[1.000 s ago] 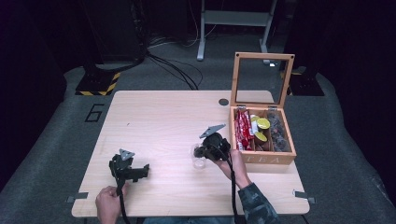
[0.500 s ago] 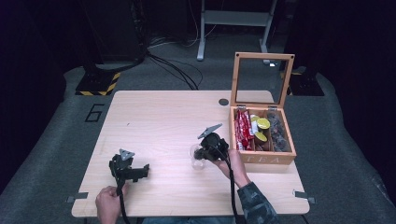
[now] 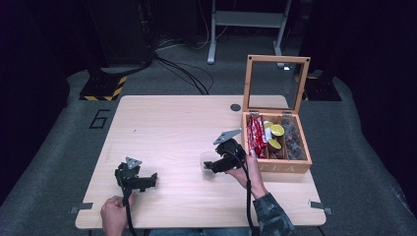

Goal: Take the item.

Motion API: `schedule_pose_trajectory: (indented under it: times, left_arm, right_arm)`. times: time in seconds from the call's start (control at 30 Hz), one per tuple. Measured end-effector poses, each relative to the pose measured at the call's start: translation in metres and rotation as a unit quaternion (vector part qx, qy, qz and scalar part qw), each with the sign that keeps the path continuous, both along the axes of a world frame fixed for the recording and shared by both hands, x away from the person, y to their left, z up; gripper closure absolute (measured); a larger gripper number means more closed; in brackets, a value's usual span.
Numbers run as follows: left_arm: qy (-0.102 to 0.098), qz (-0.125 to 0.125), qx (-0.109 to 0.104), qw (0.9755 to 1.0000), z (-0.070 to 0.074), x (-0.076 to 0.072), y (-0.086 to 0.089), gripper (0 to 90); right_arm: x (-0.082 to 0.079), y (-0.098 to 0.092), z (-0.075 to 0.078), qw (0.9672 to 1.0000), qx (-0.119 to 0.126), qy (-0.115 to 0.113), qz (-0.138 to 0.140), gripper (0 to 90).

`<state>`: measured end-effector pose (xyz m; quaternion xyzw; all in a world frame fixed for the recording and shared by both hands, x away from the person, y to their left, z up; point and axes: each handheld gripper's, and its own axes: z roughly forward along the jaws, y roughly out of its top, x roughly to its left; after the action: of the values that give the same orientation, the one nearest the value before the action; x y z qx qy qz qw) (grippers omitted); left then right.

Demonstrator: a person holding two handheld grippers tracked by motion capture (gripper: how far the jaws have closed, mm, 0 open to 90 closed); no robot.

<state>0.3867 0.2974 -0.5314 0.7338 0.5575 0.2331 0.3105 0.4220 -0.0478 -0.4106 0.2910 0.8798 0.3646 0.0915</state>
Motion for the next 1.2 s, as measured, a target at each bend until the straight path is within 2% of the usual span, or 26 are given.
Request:
schedule_pose_trajectory:
  times: [0.13,0.23,0.4,0.47,0.77,0.8,0.83,0.87,1.03,1.13,1.17,1.2]
  left_arm:
    - [0.000,0.000,0.000,1.0000,0.000,0.000,0.000,0.0]
    - [-0.004,0.006,-0.006,1.0000,-0.001,0.000,-0.001,0.0]
    - [-0.004,0.006,-0.005,1.0000,-0.001,0.000,-0.001,0.0]
    - [-0.004,0.006,-0.005,1.0000,-0.001,0.000,-0.001,0.0]
    - [-0.004,0.006,-0.005,1.0000,-0.001,0.000,-0.001,0.0]
    - [-0.004,0.006,-0.005,1.0000,-0.001,0.000,-0.001,0.0]
    - [-0.004,0.006,-0.005,1.0000,-0.001,0.000,-0.001,0.0]
    - [-0.004,0.006,-0.004,1.0000,-0.001,0.000,-0.001,0.0]
    - [-0.004,0.006,-0.004,1.0000,-0.001,0.000,-0.001,0.0]
    - [-0.004,0.006,-0.005,1.0000,-0.001,0.000,-0.001,0.0]
    - [-0.004,0.006,-0.005,1.0000,-0.001,0.000,-0.001,0.0]
    - [0.000,0.005,-0.004,1.0000,0.000,0.000,-0.001,0.0]
  right_arm:
    - [-0.009,-0.010,0.005,1.0000,0.001,-0.005,-0.001,14.3]
    - [-0.014,-0.018,0.008,0.9999,0.006,-0.014,-0.003,10.5]
    - [-0.023,-0.032,0.010,0.9993,0.000,-0.023,-0.030,1.7]
    - [-0.024,-0.035,0.010,0.9993,-0.003,-0.025,-0.028,0.6]
    - [-0.042,-0.064,0.012,0.9969,0.012,-0.040,-0.066,0.0]
    - [-0.044,-0.069,0.013,0.9963,0.014,-0.044,-0.072,0.0]
    - [-0.049,-0.077,0.013,0.9941,0.013,-0.055,-0.092,0.0]
    - [-0.051,-0.082,0.013,0.9934,0.016,-0.060,-0.097,0.0]
    - [-0.061,-0.101,0.009,0.9898,0.028,-0.064,-0.124,0.0]
    - [-0.069,-0.117,0.005,0.9863,0.023,-0.069,-0.148,0.0]
    - [-0.069,-0.117,0.005,0.9863,0.023,-0.069,-0.148,0.0]
    - [-0.073,-0.125,0.001,0.9833,0.020,-0.073,-0.165,0.0]
